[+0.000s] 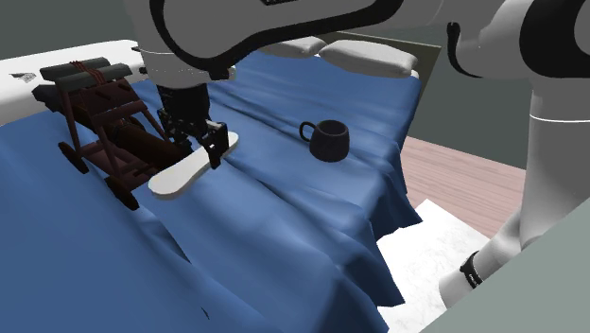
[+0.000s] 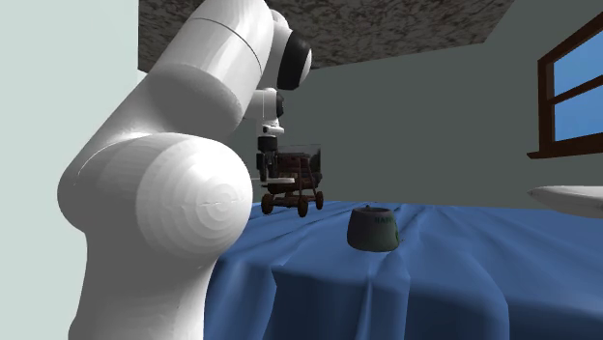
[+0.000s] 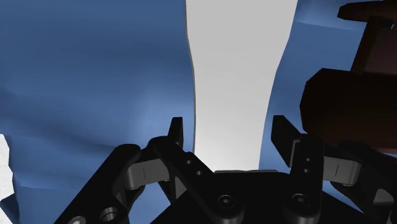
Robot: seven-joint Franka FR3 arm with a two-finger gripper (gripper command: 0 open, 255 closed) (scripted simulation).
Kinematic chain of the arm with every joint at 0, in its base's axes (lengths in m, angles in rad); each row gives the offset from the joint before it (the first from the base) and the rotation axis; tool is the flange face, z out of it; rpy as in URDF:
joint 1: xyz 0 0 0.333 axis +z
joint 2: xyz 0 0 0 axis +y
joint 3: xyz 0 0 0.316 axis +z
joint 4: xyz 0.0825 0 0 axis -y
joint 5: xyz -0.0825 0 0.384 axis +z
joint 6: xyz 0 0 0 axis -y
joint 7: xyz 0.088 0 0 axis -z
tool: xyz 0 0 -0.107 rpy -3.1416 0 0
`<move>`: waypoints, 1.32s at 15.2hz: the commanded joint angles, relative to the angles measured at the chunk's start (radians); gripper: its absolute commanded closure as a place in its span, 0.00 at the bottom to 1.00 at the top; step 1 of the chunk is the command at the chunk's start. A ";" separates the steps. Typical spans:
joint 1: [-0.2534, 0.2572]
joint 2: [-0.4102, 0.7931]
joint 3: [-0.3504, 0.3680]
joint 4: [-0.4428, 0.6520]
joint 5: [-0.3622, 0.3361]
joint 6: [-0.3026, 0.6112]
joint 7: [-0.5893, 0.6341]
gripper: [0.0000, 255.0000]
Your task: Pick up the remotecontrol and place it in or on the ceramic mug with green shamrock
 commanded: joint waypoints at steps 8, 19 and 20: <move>-0.194 -0.175 0.019 -0.182 0.115 0.047 -0.152 1.00; -0.440 -0.408 -0.049 -0.407 0.292 0.110 -0.481 1.00; -0.456 -0.422 -0.060 -0.419 0.302 0.111 -0.510 1.00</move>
